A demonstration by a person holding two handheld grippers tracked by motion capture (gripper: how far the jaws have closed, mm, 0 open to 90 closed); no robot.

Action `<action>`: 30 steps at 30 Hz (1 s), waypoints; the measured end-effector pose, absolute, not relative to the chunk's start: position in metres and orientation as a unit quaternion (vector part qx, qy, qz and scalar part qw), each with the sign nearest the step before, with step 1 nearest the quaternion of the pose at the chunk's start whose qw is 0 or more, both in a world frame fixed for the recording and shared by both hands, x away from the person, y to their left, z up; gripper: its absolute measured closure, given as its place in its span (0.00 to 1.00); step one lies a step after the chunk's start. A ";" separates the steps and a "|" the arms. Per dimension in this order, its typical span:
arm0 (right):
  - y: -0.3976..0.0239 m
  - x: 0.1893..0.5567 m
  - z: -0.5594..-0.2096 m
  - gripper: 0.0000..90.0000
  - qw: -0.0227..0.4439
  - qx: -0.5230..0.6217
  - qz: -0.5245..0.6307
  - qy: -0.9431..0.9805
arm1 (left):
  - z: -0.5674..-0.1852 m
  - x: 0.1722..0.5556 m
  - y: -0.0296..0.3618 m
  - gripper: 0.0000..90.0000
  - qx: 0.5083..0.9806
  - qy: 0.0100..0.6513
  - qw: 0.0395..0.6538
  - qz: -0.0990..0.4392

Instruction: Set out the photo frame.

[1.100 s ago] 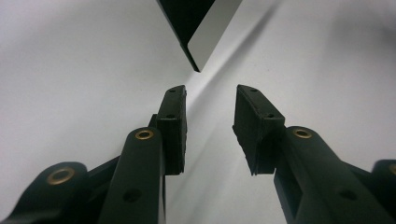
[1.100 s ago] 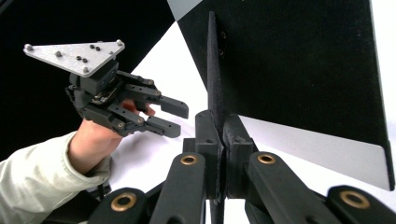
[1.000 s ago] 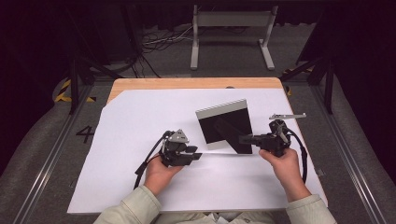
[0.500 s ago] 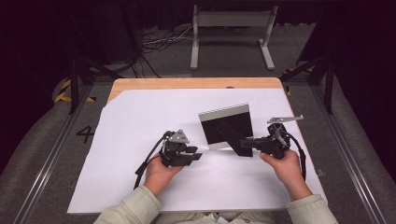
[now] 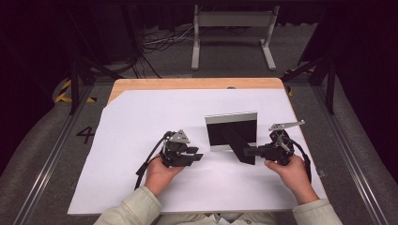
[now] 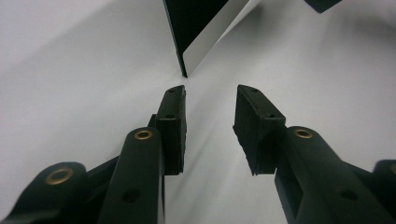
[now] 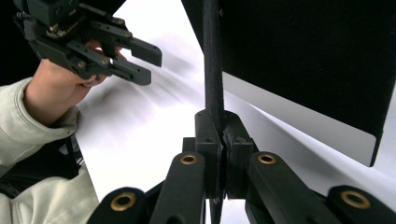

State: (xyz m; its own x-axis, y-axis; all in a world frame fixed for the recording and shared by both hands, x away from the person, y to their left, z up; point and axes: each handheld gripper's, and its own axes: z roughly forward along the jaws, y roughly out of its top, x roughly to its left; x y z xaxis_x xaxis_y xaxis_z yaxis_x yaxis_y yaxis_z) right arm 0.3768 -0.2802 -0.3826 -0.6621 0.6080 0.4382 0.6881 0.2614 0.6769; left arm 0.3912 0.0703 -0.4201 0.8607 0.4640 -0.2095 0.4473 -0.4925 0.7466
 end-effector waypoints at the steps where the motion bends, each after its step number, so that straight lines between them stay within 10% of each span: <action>1: -0.281 0.376 -0.384 0.97 0.044 -0.407 -0.449 -0.794 | -0.420 0.392 0.071 0.71 0.858 0.270 0.436 0.001; 30: -0.288 0.358 -0.400 0.93 0.037 -0.397 -0.382 -0.834 | -0.421 0.401 0.079 0.57 0.861 0.283 0.423 0.018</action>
State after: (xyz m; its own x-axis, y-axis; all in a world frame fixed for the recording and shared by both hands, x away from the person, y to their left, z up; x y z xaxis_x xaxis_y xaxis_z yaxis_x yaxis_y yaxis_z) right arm 0.3577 -0.2883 -0.3997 -0.6822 0.6333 0.3653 0.6904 0.3936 0.6070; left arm 0.4014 0.0788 -0.4206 0.8388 0.5030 -0.2083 0.4722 -0.4817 0.7382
